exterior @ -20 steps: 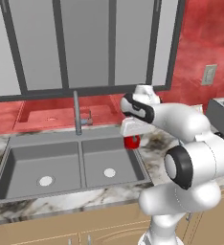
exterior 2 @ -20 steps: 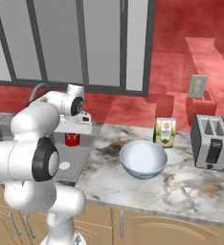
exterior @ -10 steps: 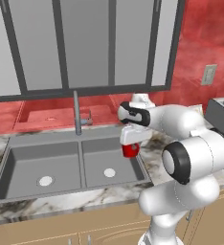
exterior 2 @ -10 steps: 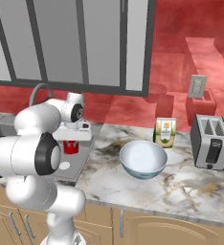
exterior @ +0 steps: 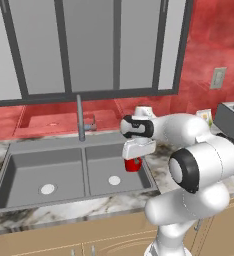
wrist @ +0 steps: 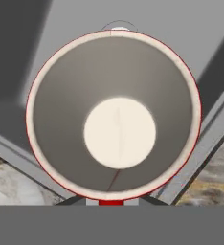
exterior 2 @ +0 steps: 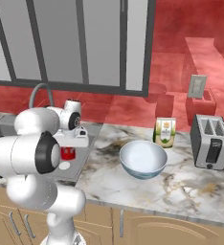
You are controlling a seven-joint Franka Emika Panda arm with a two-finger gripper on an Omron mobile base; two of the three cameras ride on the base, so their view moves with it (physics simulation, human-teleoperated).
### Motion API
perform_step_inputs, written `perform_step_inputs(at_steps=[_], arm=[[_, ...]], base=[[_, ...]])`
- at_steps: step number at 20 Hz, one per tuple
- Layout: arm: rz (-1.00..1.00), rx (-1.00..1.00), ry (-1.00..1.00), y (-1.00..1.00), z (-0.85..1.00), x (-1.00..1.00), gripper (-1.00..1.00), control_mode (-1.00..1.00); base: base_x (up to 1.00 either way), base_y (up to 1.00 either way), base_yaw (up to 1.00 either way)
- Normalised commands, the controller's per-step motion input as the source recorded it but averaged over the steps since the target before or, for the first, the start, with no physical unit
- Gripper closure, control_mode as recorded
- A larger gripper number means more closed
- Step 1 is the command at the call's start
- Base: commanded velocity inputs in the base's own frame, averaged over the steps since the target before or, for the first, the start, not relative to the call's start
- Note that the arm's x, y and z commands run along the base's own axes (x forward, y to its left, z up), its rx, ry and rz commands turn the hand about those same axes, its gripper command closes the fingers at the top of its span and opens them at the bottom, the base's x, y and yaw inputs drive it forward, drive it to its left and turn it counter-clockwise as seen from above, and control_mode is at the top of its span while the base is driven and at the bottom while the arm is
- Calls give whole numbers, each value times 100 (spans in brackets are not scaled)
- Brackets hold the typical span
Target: Pick the mug and place it in the sink. Pick the bowl and place it in the open cabinet and then close the cabinet.
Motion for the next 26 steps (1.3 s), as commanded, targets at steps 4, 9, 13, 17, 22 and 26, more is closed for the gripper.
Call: perform_step_inputs(at_steps=[4, 9, 13, 17, 22, 26], arm=[[0, 3, 0, 23, -20, 0, 100, -100], [0, 4, 0, 20, -16, 0, 100, -100], [0, 1, 0, 2, -16, 1, 100, -100], [0, 0, 0, 0, -15, 4, 100, -100], [0, 0, 0, 5, -14, 12, 100, -100], [0, 0, 0, 21, -17, 16, 100, -100]], base=[[0, 0, 0], [0, 0, 0], [0, 0, 0], [0, 0, 0], [0, 0, 0], [0, 0, 0]])
